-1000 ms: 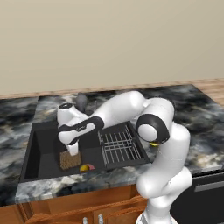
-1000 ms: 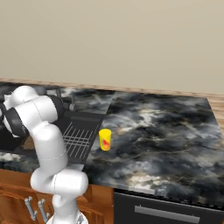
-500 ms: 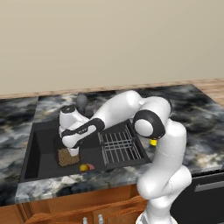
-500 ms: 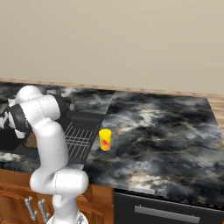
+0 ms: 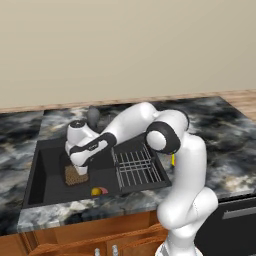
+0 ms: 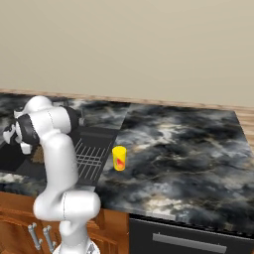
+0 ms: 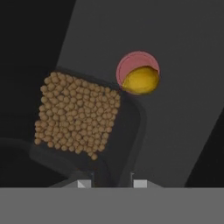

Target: Pick the jar and cup and place them in the sink. Then turn on the water.

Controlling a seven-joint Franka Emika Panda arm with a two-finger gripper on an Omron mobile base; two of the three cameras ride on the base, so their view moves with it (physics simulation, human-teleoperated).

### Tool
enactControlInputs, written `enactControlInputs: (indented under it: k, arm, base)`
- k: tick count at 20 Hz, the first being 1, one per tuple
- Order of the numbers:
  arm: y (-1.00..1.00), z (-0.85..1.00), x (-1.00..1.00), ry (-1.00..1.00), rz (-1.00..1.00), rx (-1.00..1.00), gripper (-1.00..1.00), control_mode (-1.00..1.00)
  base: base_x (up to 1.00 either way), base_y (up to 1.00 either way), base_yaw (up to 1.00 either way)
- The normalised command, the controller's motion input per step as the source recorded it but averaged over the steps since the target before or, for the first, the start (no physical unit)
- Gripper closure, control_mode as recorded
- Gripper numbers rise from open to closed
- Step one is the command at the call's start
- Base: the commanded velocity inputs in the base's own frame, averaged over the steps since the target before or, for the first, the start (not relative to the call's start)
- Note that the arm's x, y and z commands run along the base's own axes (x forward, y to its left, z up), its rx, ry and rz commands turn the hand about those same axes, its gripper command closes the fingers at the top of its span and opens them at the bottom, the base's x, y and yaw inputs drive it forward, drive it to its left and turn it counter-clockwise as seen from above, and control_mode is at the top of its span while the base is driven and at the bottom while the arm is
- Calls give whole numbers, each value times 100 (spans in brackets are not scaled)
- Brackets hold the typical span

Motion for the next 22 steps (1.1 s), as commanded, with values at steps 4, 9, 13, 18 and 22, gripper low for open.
enactControlInputs:
  k: [4, 9, 13, 18, 22]
  arm:
    - [37, -8, 17, 0, -10, -2, 100, -100]
    - [39, -16, 8, 0, -8, -5, 100, -100]
    - [44, -17, 10, 0, -9, -4, 100, -100]
    - [40, -13, 12, 0, -9, -1, 100, -100]
    - [34, -11, 3, 0, -8, 0, 100, -100]
  base:
    - [0, 0, 0]
    - [0, 0, 0]
    - [0, 0, 0]
    - [0, 0, 0]
    - [0, 0, 0]
